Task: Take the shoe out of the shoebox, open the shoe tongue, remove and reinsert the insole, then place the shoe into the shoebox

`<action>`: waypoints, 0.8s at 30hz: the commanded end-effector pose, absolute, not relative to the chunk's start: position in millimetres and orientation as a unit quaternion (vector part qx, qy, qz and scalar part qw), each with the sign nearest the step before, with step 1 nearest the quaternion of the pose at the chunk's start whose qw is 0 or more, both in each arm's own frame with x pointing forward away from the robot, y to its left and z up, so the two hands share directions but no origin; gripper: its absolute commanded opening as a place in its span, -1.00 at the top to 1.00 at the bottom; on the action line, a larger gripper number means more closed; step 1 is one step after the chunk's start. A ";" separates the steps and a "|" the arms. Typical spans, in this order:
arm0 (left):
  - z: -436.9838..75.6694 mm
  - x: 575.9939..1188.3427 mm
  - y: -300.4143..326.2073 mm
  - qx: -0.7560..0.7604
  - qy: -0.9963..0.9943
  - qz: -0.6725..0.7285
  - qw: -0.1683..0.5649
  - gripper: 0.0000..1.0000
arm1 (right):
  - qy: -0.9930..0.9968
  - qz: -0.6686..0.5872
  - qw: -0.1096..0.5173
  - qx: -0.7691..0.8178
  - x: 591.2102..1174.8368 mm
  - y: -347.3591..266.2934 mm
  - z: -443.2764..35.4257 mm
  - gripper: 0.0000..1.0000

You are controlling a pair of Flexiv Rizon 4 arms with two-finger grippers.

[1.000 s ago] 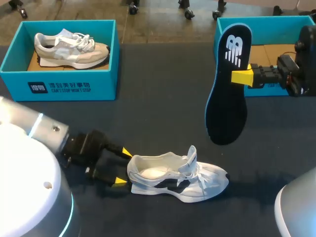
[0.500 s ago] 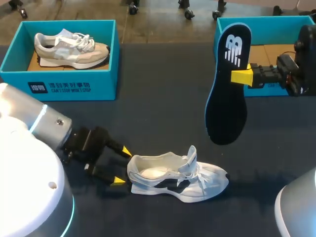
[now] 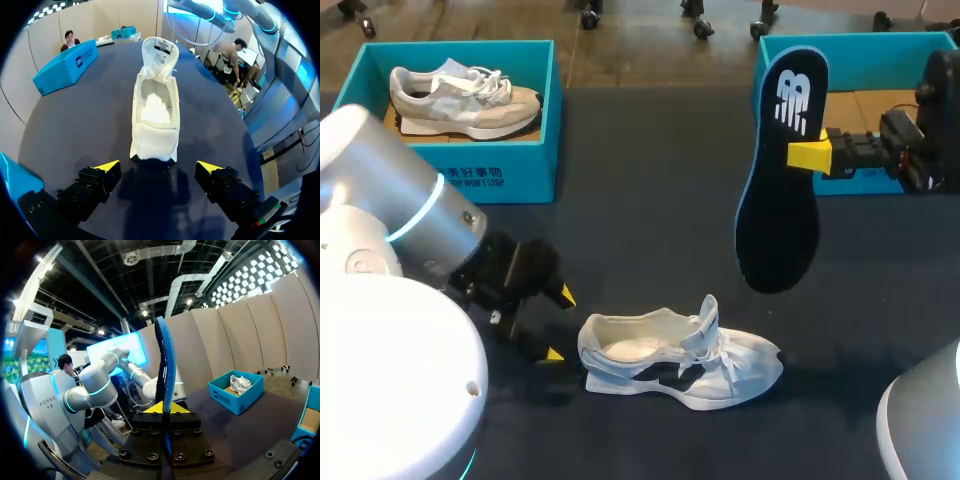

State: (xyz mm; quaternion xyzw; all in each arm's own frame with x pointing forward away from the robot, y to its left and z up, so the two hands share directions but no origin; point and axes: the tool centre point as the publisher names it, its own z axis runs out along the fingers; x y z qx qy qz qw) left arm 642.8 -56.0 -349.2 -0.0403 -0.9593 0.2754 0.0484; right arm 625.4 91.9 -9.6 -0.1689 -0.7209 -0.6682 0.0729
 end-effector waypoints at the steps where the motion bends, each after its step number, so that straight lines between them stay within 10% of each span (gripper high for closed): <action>1: -345.0 642.3 -58.4 -0.042 -0.970 0.236 0.047 -1.00 | -0.722 -0.668 0.075 -0.167 629.2 93.7 -9.6 1.00; 24: -318.3 635.7 -70.0 -0.010 -0.992 0.123 0.002 -1.00 | -0.722 -0.668 0.075 -0.167 629.2 93.7 -9.6 1.00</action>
